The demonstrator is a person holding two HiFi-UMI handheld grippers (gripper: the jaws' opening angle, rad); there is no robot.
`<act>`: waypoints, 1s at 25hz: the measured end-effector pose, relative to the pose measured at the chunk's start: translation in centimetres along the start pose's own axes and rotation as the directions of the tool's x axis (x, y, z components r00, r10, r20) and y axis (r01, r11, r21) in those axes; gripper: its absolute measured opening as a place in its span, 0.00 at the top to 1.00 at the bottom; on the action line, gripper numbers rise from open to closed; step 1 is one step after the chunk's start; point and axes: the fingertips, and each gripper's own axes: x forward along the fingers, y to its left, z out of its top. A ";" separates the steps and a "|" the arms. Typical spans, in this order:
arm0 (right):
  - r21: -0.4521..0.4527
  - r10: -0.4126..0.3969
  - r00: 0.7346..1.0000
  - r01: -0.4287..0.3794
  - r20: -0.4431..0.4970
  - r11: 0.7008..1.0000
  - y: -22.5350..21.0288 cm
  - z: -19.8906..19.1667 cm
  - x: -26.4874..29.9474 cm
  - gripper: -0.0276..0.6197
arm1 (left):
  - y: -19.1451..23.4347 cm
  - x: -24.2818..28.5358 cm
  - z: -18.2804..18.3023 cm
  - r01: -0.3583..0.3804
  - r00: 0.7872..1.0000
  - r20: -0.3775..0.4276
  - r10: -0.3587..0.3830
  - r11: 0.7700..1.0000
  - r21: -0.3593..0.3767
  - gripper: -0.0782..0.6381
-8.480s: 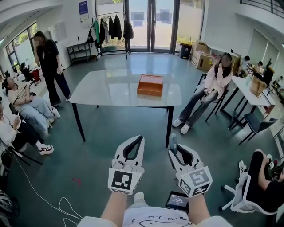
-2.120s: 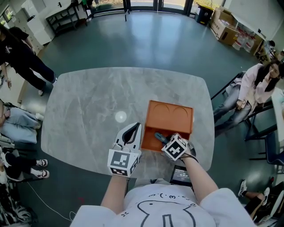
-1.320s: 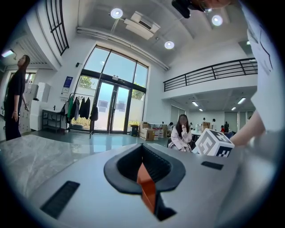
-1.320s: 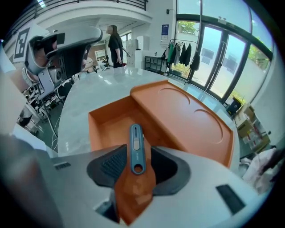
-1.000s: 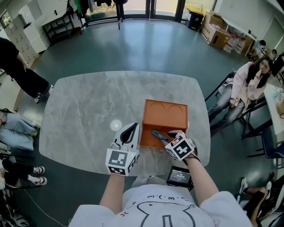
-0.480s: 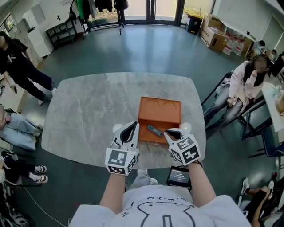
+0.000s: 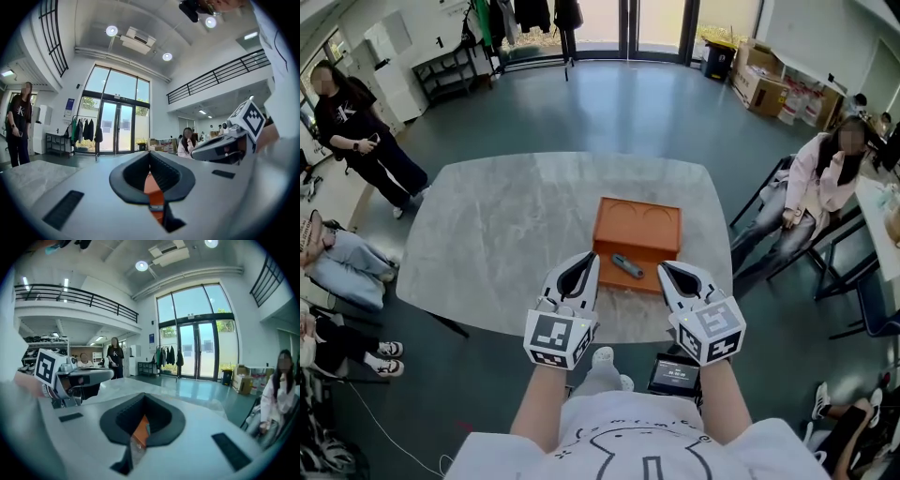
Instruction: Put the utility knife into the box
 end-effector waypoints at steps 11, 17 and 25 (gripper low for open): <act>-0.079 -0.039 0.993 0.048 0.113 0.996 0.8 3.9 -2.7 0.95 | -1.0 -0.9 3.2 0.023 0.997 0.072 -0.026 0.999 0.033 0.87; -0.081 -0.044 0.992 0.054 0.118 0.995 1.7 4.5 -2.7 0.95 | -1.1 -1.2 4.1 0.052 0.995 0.080 -0.056 0.998 0.047 0.87; -0.084 -0.051 0.991 0.062 0.120 0.995 2.8 4.9 -2.3 0.95 | -0.3 -1.9 4.8 0.061 0.994 0.086 -0.065 0.997 0.050 0.87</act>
